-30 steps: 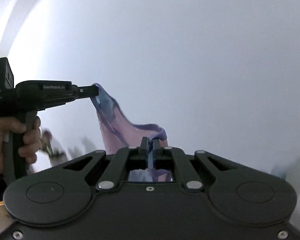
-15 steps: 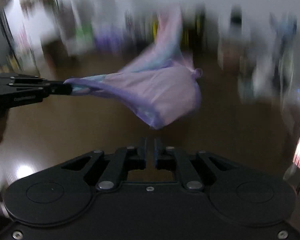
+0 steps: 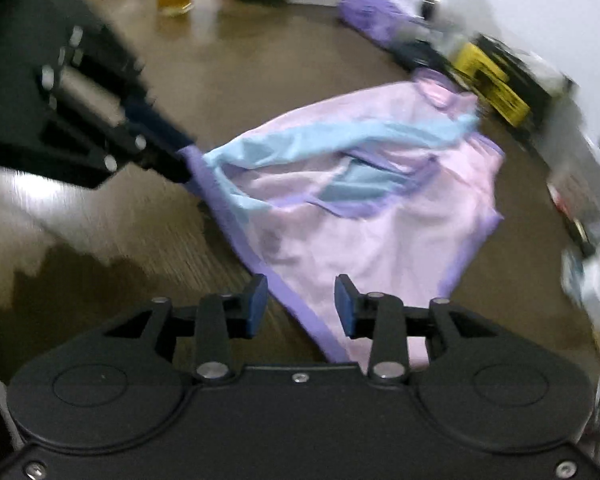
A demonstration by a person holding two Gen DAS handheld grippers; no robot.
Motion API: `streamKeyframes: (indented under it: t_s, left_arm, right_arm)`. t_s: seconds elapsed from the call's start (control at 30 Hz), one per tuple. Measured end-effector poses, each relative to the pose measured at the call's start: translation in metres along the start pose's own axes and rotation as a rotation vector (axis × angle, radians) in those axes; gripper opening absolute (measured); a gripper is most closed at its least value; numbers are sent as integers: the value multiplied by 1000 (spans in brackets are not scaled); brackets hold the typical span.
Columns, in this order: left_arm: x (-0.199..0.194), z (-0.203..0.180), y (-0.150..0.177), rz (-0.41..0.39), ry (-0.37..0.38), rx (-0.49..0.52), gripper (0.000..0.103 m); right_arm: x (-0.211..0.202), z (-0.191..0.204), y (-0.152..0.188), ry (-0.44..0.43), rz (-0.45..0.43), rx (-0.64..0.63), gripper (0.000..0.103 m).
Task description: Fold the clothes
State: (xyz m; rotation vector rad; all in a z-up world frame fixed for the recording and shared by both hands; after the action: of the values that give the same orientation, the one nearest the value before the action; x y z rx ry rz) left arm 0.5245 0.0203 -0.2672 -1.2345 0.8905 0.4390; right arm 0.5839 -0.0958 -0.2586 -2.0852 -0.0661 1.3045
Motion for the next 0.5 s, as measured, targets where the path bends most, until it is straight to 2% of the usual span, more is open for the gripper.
streamKeyframes:
  t_s: [0.07, 0.1, 0.17, 0.27, 0.37, 0.4, 0.43, 0.47, 0.5]
  left_arm:
    - [-10, 0, 6, -19, -34, 52, 47]
    - [-14, -4, 4, -40, -40, 94, 47]
    - [-19, -19, -3, -80, -28, 196, 49]
    - [-10, -46, -12, -94, -3, 394, 50]
    - [7, -61, -13, -47, 16, 544, 50]
    - [12, -63, -12, -29, 29, 568, 50]
    - [17, -65, -10, -11, 45, 591, 47]
    - [21, -65, -10, 6, 67, 603, 37]
    - [27, -63, -11, 19, 95, 597, 2]
  right_arm:
    - [-1, -6, -5, -56, 3, 78, 17]
    - [-1, -7, -7, -63, -3, 94, 1]
    - [-17, -19, -17, -80, -59, 217, 1]
    - [-34, -34, -27, -89, -112, 359, 1]
    - [-41, -43, -33, -75, -141, 397, 1]
    - [-37, -41, -33, -72, -122, 354, 3]
    - [-33, -36, -29, -75, -92, 288, 9]
    - [-29, -30, -25, -77, -74, 227, 16]
    - [-28, -26, -22, -74, -69, 191, 31]
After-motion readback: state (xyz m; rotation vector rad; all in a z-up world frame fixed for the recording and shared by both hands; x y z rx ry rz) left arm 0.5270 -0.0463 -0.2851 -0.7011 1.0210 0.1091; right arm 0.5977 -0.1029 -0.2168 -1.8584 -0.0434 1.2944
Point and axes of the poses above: each gripper's, at about its wrist camera, not at the fingertips, and x roughly the way its jaws point, z to its left, y to its underside, the point moved 10 cm from there along x, roughly the way its jaws point, and after that the axes turned 3 degrees about y, right-handed, at the moved point
